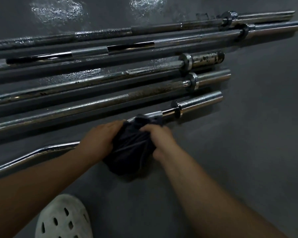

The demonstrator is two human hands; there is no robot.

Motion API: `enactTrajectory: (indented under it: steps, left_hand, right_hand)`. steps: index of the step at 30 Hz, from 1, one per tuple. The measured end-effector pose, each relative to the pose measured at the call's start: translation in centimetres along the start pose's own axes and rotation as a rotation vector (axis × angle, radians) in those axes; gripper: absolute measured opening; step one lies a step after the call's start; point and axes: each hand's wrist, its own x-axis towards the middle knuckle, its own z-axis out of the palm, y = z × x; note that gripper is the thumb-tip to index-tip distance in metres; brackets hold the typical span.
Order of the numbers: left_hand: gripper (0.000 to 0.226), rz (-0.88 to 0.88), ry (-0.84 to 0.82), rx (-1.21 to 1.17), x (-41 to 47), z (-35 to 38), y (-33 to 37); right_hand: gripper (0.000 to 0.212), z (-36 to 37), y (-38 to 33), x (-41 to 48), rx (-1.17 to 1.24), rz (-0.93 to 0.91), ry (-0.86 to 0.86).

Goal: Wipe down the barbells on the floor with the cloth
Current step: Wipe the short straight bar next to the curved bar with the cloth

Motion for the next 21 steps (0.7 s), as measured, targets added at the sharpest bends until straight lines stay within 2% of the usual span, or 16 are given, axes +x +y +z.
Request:
enactTrajectory:
  steps: [1, 2, 3, 4, 5, 6, 7, 9, 10, 13, 14, 16, 18, 19, 21]
  left_hand:
    - [0.073, 0.014, 0.014, 0.013, -0.1, 0.1, 0.0]
    - [0.074, 0.03, 0.033, 0.039, -0.1, 0.3, -0.1]
    - [0.076, 0.043, 0.042, 0.065, 0.0, 0.5, -0.2]
    - [0.076, 0.057, 0.045, 0.084, 0.0, 0.6, -0.4]
    - [0.076, 0.068, 0.039, 0.092, 0.0, 0.6, -0.6]
    - [0.074, 0.081, 0.033, 0.09, -0.1, 0.5, -0.8]
    - [0.071, 0.095, 0.027, 0.09, -0.2, 0.3, -0.8]
    - [0.067, 0.111, 0.035, 0.097, -0.2, 0.1, -0.8]
    - [0.07, 0.118, 0.05, 0.1, -0.2, 0.2, -0.8]
    - [0.077, 0.086, 0.068, 0.096, -0.1, 0.6, -0.6]
    - [0.078, 0.079, 0.071, 0.09, 0.0, 0.6, -0.7]
    - [0.07, 0.092, 0.035, 0.073, -0.1, 0.4, -0.7]
    - [0.055, 0.095, 0.023, 0.056, -0.3, 0.0, -0.8]
    - [0.055, 0.099, 0.022, 0.054, -0.3, 0.1, -1.0]
    - [0.07, 0.108, 0.031, 0.049, -0.2, 0.7, -1.4]
  right_hand:
    - [0.039, -0.6, -0.6, 1.2, 0.075, -0.117, 0.109]
    - [0.047, -0.8, -1.0, 2.1, 0.046, -0.271, 0.246]
    - [0.054, -0.8, -1.2, 2.4, -0.177, -0.419, 0.35]
    - [0.059, -0.4, -0.9, 1.9, -0.532, -0.524, 0.402]
    - [0.063, 0.3, 0.0, 1.0, -0.892, -0.629, 0.357]
    - [0.066, 0.7, 1.1, 0.5, -1.154, -0.716, 0.231]
    - [0.068, 0.9, 1.4, 0.0, -1.294, -0.76, 0.065]
    - [0.065, -0.1, -0.3, 0.4, -1.35, -0.815, -0.208]
    - [0.062, -1.3, -1.6, 1.5, -1.329, -0.826, -0.211]
    - [0.068, -3.9, -3.2, 2.9, -1.295, -0.758, 0.169]
    - [0.072, -3.3, -2.2, 2.1, -1.344, -0.72, 0.191]
    - [0.07, -1.1, 0.7, 0.2, -1.475, -0.771, -0.038]
    - [0.057, -0.3, 0.4, -0.5, -1.538, -0.876, -0.281]
    - [0.052, -0.9, -1.0, 0.2, -1.551, -0.887, -0.259]
    - [0.048, -3.2, -3.7, 2.5, -1.501, -0.839, 0.061]
